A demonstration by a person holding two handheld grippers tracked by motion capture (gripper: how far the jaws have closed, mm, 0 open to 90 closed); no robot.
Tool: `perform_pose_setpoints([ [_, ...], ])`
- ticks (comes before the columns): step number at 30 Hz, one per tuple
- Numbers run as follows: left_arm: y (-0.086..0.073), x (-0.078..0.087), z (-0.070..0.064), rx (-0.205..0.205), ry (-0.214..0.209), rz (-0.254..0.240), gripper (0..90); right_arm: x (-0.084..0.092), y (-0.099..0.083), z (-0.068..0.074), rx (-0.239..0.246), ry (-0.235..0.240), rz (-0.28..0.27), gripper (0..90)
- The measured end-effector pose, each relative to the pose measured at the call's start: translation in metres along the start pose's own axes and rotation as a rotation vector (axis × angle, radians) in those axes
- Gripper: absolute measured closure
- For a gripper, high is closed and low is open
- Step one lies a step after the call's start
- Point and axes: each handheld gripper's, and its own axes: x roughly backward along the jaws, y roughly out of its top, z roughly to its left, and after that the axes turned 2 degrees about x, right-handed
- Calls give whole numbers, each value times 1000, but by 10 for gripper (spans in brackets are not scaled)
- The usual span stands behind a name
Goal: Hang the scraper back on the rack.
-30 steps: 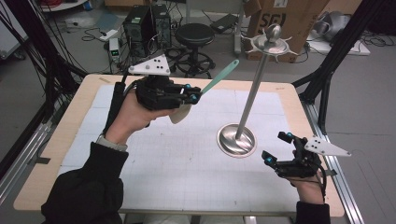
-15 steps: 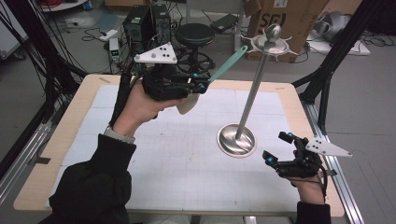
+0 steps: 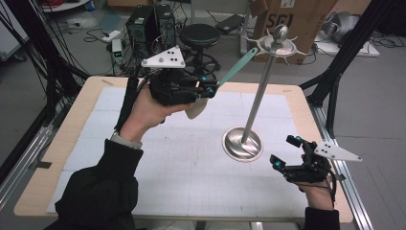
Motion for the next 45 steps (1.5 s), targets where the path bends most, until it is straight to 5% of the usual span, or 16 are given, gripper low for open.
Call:
perform_pose_setpoints([
  [26, -7, -7, 3, 14, 7, 2, 803, -1, 0, 1, 3, 4, 2, 3],
  [45, -22, -43, 6, 47, 5, -7, 801, -1, -1, -1, -1, 5, -3, 3],
])
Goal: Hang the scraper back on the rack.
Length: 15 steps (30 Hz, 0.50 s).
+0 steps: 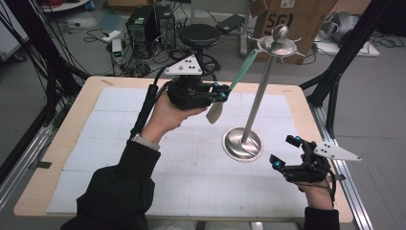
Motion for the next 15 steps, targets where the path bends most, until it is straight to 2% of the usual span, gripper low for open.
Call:
perform_pose_setpoints([
  [8, -5, -13, -1, -3, 8, -14, 798, -2, 0, 2, 0, 3, 2, 3],
  [11, -6, -18, -2, -7, 26, -32, 791, -2, 0, 1, 4, 3, 1, 3],
  [13, -7, -18, -1, -7, 23, -55, 724, -1, 1, 1, 3, 4, -1, 3],
  [15, -8, -16, -1, -9, 17, -57, 653, 0, 1, 1, 6, 3, -2, 3],
])
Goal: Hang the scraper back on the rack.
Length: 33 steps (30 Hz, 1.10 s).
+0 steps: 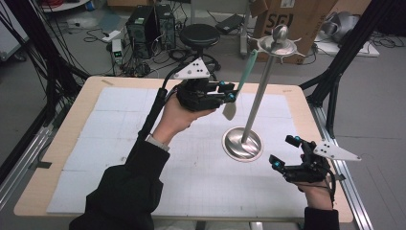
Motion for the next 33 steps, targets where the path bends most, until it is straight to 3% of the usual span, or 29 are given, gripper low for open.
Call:
perform_pose_setpoints([
  [4, -6, 8, 0, -13, -3, 5, 536, 1, 0, 0, -1, -1, -5, 3],
  [7, -14, 16, 0, -27, 1, 17, 416, 0, 0, 0, -2, 1, -1, 3],
  [9, -20, 23, 1, -37, 14, 27, 289, 0, 0, 1, -1, 0, 1, 3],
  [13, -34, 43, 6, -56, 36, 17, 145, 1, 1, 1, 0, 0, -4, 3],
  [15, -42, 53, 9, -51, 53, 14, 123, 1, 1, 2, 0, 0, -4, 3],
  [19, -63, 79, 18, 2, 39, -24, 103, -1, 2, 4, 7, 3, -3, 3],
  [23, -83, 100, 21, -15, 79, -31, 66, -3, 4, 5, 13, 8, -2, 3],
  [27, -106, 121, 24, -2, 114, -54, 55, -6, 5, 6, 12, 12, -4, 3],
  [33, -140, 151, 35, 30, 195, -47, 54, -8, 6, 7, 23, 19, -16, 3],
])
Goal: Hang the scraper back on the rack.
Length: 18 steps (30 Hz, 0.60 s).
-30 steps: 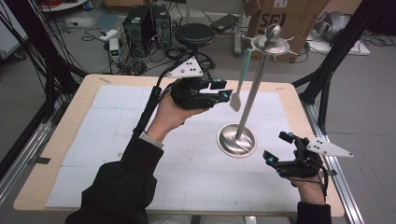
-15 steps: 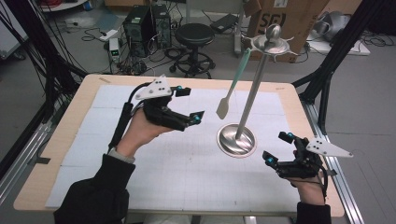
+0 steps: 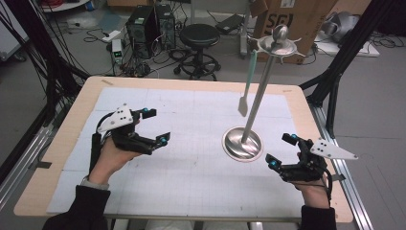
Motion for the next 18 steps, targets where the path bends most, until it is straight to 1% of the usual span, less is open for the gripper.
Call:
perform_pose_setpoints([
  [2, -9, 10, 7, 15, 19, 5, 54, 0, -1, -1, 0, 5, -7, 3],
  [3, -14, 15, 11, 15, 23, 3, 55, -1, -1, -1, -1, 4, -9, 3],
  [4, -19, 20, 15, 21, 38, 7, 55, 0, -1, -2, -6, 3, -9, 3],
  [5, -24, 25, 18, 36, 59, 13, 55, 0, -1, -3, -1, 0, -13, 3],
  [6, -28, 30, 22, 48, 70, 12, 55, 0, -2, -3, -3, 2, -11, 3],
  [9, -36, 46, 28, 77, 94, 5, 55, 2, -2, -5, -9, -6, -17, 3],
  [10, -38, 52, 30, 86, 92, -12, 55, 2, -3, -6, -11, -8, -17, 3],
  [11, -39, 57, 33, 86, 97, -34, 55, 2, -4, -7, -9, -12, -20, 3],
  [13, -39, 67, 38, 88, 145, -28, 55, 2, -6, -10, -14, -22, -22, 3],
  [14, -39, 73, 39, 92, 162, -23, 55, 2, -7, -11, -19, -26, -23, 3],
  [16, -41, 81, 39, 84, 171, -36, 55, 3, -8, -12, -24, -31, -22, 3],
  [18, -44, 84, 37, 78, 175, -14, 55, 2, -9, -14, -25, -37, -25, 3],
])
